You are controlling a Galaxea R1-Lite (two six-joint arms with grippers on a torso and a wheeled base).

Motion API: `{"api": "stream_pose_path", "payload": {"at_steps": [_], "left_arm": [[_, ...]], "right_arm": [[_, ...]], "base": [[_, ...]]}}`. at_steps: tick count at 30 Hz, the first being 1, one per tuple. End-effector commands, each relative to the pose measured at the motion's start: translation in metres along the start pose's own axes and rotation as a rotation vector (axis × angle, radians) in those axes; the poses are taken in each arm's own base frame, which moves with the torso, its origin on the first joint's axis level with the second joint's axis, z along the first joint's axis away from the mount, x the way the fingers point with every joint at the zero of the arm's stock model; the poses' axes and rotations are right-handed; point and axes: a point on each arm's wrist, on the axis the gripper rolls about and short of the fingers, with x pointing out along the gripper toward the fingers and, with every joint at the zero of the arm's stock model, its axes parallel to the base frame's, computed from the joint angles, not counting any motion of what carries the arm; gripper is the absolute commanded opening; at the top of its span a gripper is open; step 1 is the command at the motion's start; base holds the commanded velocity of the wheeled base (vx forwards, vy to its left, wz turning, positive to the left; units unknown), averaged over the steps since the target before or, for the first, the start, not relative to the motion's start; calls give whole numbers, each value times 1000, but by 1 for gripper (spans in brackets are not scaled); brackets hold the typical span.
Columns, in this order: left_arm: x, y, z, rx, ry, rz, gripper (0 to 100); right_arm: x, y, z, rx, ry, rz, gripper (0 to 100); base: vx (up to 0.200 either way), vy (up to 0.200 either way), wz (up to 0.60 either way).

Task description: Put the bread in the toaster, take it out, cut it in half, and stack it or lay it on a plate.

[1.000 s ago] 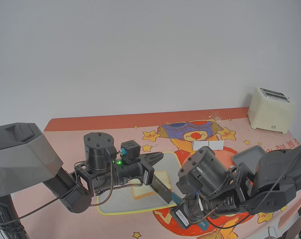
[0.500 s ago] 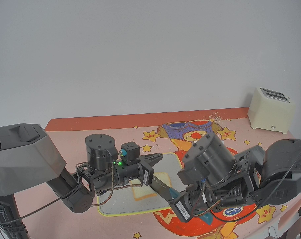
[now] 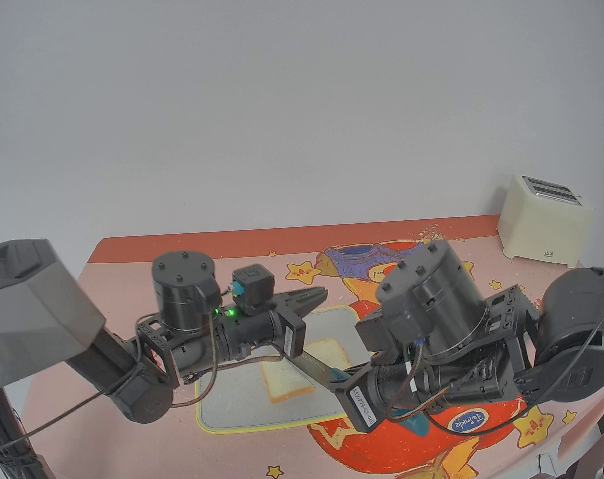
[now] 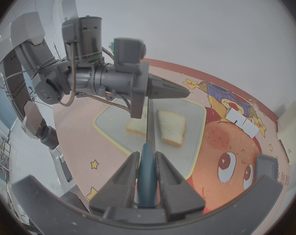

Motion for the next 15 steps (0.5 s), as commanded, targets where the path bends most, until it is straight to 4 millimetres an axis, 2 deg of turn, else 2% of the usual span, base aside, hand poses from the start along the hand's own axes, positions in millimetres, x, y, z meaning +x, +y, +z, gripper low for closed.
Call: {"api": "stream_pose_path", "payload": {"at_steps": [1,8,9,11,15], "left_arm": [[-32,1,56,20,-163,29,0],[-46,15,69,39,-220,86,0],[-58,17,73,46,-239,106,0],[-68,17,70,47,-227,120,0],[-102,6,72,61,-263,133,0]], "right_arm": [[-11,-5,3,43,-51,4,0],[-20,-16,10,72,-87,-14,0],[-26,-22,11,89,-106,-22,0],[-34,-28,12,102,-127,-33,0],[-60,-46,9,164,-192,-85,0]], "base": [[0,0,0],[0,0,0],[0,0,0],[0,0,0],[0,0,0]]}}
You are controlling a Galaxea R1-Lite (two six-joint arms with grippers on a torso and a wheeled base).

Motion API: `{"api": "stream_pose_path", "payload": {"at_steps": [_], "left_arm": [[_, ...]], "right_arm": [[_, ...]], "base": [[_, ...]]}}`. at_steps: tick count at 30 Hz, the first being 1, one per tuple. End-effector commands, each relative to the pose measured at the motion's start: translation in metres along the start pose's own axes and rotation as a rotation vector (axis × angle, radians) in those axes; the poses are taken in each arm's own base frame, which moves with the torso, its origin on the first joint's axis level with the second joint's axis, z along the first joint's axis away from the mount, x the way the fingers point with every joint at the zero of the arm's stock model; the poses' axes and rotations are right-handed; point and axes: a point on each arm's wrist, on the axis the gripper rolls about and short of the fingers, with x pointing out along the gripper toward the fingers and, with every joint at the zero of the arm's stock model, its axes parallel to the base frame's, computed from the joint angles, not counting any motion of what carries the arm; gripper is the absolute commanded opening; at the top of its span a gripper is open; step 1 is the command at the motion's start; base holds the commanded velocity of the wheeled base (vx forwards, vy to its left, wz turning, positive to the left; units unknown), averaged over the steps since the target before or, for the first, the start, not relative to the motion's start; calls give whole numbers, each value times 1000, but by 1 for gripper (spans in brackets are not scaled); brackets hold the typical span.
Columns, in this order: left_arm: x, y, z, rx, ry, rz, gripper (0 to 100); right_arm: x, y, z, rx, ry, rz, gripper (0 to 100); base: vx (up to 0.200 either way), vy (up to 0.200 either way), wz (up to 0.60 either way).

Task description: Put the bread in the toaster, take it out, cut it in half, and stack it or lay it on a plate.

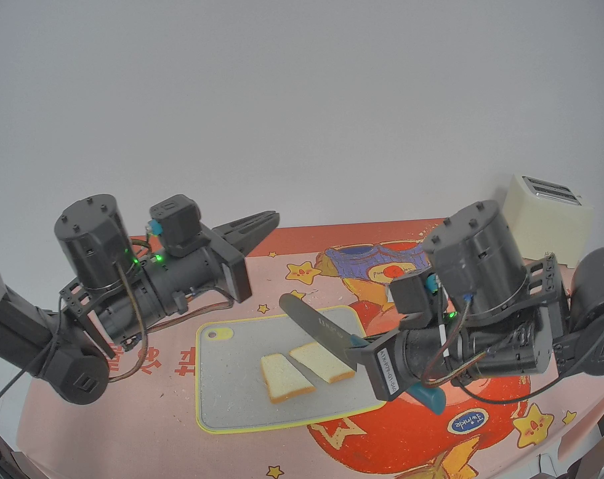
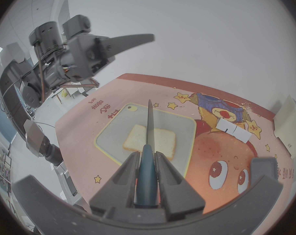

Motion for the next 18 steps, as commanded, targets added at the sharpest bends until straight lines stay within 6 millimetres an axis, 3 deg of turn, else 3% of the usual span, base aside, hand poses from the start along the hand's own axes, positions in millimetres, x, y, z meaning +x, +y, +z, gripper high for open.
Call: {"api": "stream_pose_path", "payload": {"at_steps": [1,4,11,18], "left_arm": [[-45,-6,19,22,-56,29,0],[-58,-8,16,17,-39,55,0],[-68,0,21,29,-59,105,0],[-93,-9,18,17,-46,110,0]], "right_arm": [[-38,-27,3,88,-98,-58,0],[-42,-44,2,178,-133,-121,0],[-31,-80,-10,294,-228,-295,0],[-19,-96,-28,344,-278,-367,0]], "base": [[0,0,0],[0,0,0],[0,0,0],[0,0,0]]}}
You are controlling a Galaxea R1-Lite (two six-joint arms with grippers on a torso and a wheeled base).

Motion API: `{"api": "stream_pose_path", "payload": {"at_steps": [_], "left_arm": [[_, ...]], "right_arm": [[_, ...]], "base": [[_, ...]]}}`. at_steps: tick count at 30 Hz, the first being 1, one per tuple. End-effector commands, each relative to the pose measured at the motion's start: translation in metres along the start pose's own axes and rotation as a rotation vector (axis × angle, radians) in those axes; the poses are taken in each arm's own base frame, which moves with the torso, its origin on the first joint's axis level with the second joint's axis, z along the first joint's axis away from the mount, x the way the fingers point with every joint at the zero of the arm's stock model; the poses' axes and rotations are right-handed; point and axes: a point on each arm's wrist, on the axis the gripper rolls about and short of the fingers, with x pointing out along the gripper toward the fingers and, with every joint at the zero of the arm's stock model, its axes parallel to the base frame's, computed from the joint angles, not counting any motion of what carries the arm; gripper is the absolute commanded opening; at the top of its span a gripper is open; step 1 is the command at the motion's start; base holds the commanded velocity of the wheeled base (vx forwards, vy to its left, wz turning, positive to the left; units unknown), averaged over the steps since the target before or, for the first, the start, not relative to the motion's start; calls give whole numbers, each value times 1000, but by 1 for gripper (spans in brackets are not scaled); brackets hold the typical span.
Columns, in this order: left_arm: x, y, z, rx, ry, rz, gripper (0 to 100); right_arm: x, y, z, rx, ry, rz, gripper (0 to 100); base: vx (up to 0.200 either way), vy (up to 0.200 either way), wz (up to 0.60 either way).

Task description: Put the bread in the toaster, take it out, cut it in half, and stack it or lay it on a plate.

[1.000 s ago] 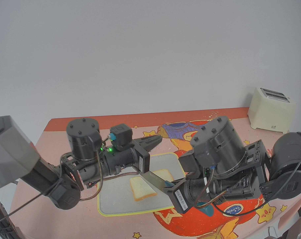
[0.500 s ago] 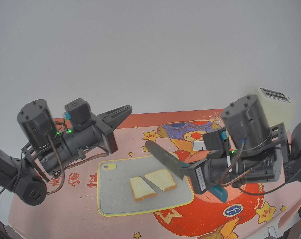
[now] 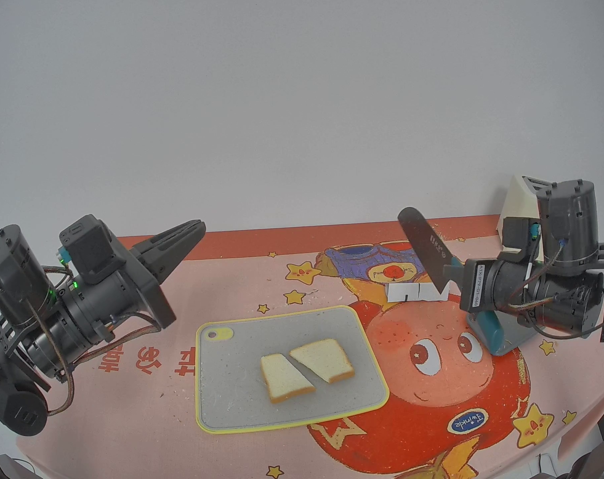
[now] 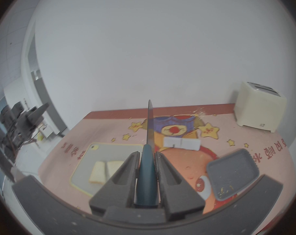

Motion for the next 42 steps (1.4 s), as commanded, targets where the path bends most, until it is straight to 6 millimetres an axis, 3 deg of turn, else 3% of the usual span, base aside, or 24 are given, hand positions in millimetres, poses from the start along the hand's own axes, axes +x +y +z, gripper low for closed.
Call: {"api": "stream_pose_path", "payload": {"at_steps": [1,15,42], "left_arm": [[-26,-5,4,-3,-17,12,0],[-35,0,5,9,-17,50,0],[-36,0,4,7,-13,49,0]], "right_arm": [[8,-16,-17,31,25,-73,0],[18,-3,-46,55,107,-95,0],[26,-4,-52,45,133,-122,0]], "base": [[0,0,0],[0,0,0],[0,0,0]]}}
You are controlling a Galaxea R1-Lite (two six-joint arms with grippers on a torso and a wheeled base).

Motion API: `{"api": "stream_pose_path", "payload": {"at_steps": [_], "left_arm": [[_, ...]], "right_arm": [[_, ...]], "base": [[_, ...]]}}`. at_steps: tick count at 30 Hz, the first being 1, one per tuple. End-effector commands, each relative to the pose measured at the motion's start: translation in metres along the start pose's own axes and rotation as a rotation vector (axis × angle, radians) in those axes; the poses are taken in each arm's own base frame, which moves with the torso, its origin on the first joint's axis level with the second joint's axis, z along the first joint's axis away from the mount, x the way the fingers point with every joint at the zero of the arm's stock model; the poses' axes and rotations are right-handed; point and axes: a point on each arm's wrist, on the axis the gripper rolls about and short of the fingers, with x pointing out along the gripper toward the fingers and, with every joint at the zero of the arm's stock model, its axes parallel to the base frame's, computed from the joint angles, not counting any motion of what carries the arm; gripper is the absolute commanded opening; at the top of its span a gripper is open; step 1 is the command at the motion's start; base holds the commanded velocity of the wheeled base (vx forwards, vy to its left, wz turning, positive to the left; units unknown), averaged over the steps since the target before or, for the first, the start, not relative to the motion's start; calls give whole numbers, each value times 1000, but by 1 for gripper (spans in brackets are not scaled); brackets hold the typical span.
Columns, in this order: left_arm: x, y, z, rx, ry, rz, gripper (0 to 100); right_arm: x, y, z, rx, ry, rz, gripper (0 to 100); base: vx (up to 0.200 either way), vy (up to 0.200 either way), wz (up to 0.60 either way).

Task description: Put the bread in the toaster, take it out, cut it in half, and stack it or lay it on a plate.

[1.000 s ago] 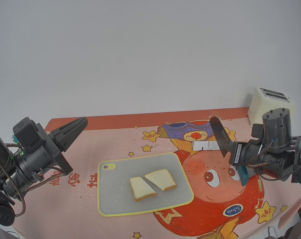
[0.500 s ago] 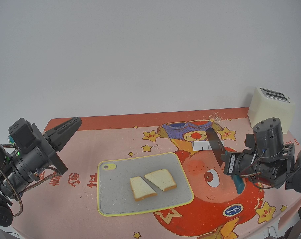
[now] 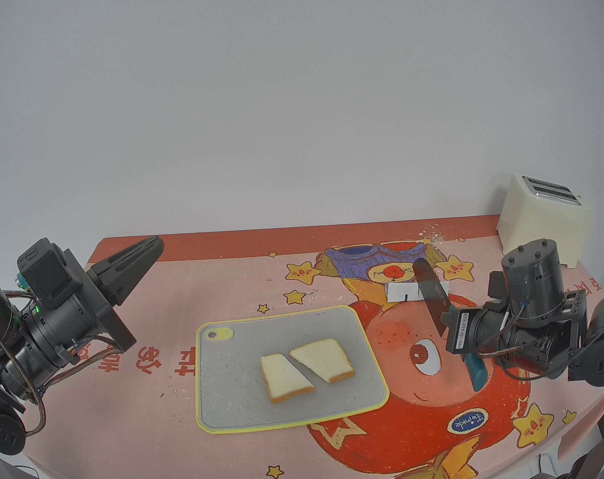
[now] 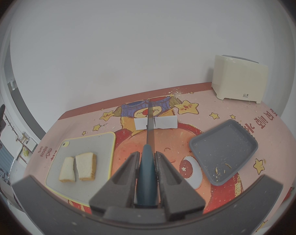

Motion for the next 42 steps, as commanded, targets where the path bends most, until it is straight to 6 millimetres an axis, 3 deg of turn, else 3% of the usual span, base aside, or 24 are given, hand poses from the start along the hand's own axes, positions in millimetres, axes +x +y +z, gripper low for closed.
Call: {"api": "stream_pose_path", "payload": {"at_steps": [1,42], "left_arm": [[0,0,0,-1,1,0,0],[0,0,-1,-2,6,0,0]], "right_arm": [[3,0,-2,-3,8,-12,0],[-5,-3,5,15,-31,-15,0]], "base": [[0,0,0],[0,0,0]]}}
